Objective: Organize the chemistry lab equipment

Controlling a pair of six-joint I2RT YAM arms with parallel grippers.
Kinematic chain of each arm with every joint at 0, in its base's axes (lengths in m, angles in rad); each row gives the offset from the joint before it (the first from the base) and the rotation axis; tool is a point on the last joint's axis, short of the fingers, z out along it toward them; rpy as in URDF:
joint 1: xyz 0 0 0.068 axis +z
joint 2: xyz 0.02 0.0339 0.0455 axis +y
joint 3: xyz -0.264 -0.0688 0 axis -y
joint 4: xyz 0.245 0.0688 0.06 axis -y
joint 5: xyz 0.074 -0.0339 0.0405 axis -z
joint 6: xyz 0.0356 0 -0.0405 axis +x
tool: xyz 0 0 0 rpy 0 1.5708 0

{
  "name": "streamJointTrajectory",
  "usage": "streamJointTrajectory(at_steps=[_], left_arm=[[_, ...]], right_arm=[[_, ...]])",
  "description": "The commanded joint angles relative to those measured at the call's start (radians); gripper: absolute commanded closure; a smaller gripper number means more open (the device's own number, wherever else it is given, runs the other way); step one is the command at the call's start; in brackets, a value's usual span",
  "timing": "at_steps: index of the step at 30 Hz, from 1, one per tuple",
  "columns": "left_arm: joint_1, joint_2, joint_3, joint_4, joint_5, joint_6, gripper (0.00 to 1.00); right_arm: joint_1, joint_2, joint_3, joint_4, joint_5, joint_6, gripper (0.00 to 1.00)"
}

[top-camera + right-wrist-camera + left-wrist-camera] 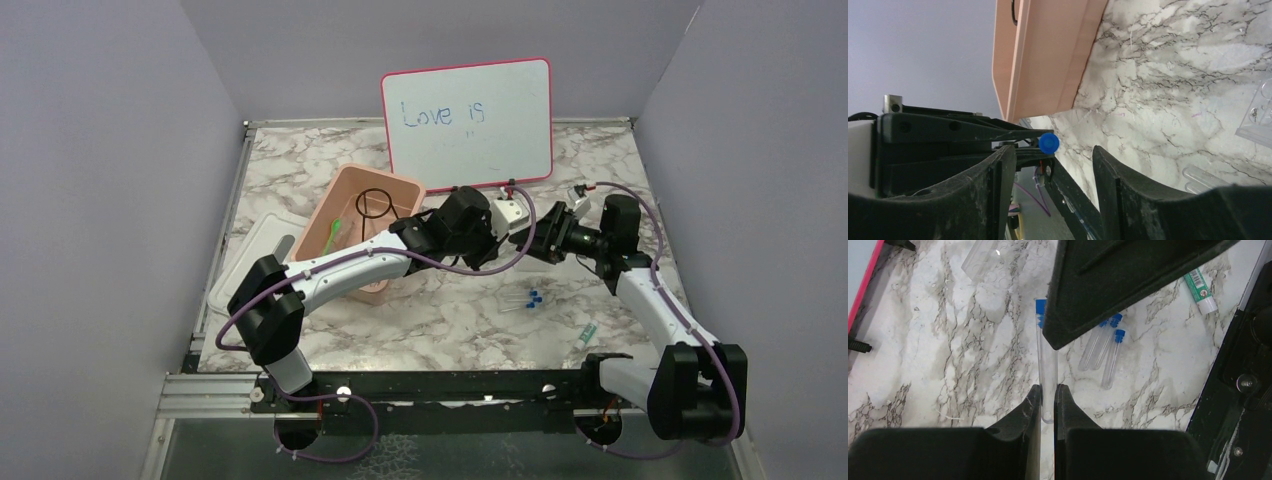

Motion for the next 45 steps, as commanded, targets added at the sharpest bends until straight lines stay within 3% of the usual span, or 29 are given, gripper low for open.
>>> streamJointTrajectory(at_steps=[1,5,10,17,19,21,23,26,28,31,39,45], left_arm=[[0.001,-0.008,0.001,-0.002,0.012,0.022,1.0],[0.001,-0.002,0.009,-0.002,0.027,0.023,1.0],[0.001,-0.002,0.008,-0.003,0.034,0.026,1.0],[0.001,0.0,0.011,-0.008,0.031,0.031,0.99],[0.001,-0.008,0.008,-0.005,0.015,0.034,0.93],[0.001,-0.025,0.001,0.003,-0.015,0.028,0.79],[0.001,-0.049,-0.006,0.009,-0.062,0.016,0.57],[0.002,-0.1,-0.021,0.019,-0.141,-0.001,0.35],[0.004,-0.143,-0.029,0.021,-0.185,-0.013,0.31],[0.005,-0.216,-0.05,0.034,-0.229,-0.04,0.28],[0.005,-0.402,-0.155,0.099,-0.251,-0.101,0.25],[0.005,-0.53,-0.208,0.062,-0.248,-0.102,0.25]], right_arm=[[0.005,0.034,0.066,0.013,-0.007,0.002,0.42],[0.005,0.069,0.07,0.015,-0.015,0.002,0.52],[0.031,0.086,0.073,0.016,-0.02,-0.002,0.57],[0.036,0.105,0.094,0.004,-0.063,0.007,0.82],[0.036,0.1,0.102,-0.035,-0.048,0.0,0.87],[0.036,0.09,0.116,-0.07,-0.011,-0.024,0.87],[0.036,0.084,0.136,-0.109,0.033,-0.055,0.88],[0.036,0.079,0.183,-0.187,0.144,-0.104,0.88],[0.041,0.087,0.222,-0.234,0.249,-0.13,0.88],[0.08,0.106,0.287,-0.284,0.433,-0.172,0.88],[0.307,0.223,0.453,-0.324,1.118,-0.323,0.88],[0.395,0.322,0.484,-0.262,1.416,-0.444,0.9]])
